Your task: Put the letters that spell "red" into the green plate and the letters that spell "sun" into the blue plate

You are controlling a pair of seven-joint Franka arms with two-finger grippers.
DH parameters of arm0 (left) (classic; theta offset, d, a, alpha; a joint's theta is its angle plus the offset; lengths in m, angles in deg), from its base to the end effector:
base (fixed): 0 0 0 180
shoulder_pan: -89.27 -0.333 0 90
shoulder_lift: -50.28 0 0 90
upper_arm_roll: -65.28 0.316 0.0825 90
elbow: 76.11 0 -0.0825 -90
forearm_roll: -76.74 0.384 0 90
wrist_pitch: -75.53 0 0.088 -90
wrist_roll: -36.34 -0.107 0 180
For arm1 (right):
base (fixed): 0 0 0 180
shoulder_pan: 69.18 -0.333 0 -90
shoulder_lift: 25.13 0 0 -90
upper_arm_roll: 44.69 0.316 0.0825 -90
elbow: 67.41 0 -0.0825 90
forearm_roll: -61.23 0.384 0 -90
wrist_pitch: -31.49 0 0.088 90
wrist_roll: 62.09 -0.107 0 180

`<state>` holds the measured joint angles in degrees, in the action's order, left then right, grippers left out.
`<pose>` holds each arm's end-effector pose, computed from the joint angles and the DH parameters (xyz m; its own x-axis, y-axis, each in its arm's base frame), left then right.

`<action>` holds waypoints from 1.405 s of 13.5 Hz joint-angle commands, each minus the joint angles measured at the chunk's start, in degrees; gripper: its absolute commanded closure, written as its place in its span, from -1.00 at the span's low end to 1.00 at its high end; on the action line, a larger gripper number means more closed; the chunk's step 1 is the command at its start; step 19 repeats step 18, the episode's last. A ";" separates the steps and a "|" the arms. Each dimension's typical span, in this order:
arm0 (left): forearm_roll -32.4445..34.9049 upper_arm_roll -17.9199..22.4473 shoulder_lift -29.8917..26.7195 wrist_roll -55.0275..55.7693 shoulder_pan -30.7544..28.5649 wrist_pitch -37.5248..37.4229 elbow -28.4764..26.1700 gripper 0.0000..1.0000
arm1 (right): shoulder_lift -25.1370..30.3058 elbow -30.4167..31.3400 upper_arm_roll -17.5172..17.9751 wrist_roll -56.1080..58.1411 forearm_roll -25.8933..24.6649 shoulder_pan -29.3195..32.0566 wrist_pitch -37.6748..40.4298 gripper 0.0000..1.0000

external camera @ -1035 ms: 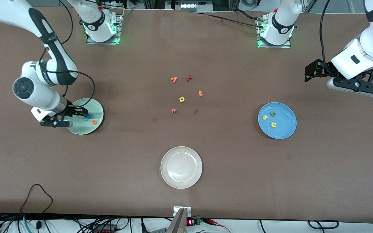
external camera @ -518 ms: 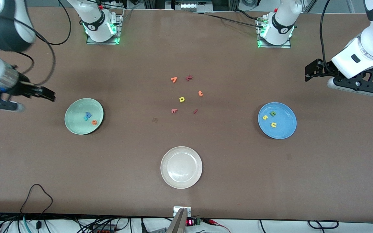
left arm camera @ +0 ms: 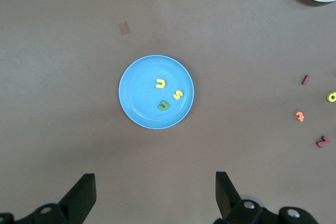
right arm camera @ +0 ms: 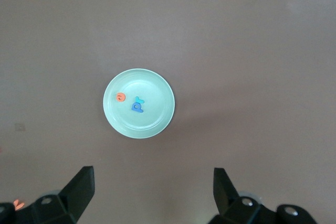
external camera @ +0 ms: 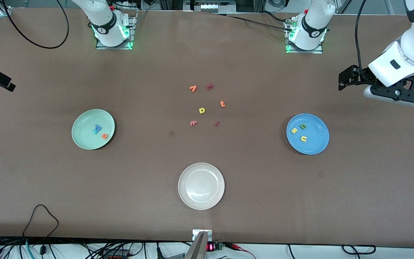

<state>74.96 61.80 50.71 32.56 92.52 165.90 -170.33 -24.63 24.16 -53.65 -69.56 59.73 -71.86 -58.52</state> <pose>0.5499 -0.0681 0.5863 0.9806 -0.1819 -0.0724 -0.1797 -0.9831 0.0363 0.5476 -0.0635 0.6164 0.9712 -0.2376 -0.0152 -0.2371 -0.9711 0.0270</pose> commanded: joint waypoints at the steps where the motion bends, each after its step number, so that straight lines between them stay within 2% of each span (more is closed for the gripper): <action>1: -0.42 -0.38 -0.87 -0.96 -0.44 -0.19 0.00 -1.00 | -1.47 -0.78 -0.97 0.61 1.85 -0.75 1.50 -1.00; 19: -0.42 0.32 -2.37 -0.96 -0.52 -0.98 0.27 -1.00 | -3.67 -1.13 -0.35 0.08 2.20 -2.42 2.47 -1.00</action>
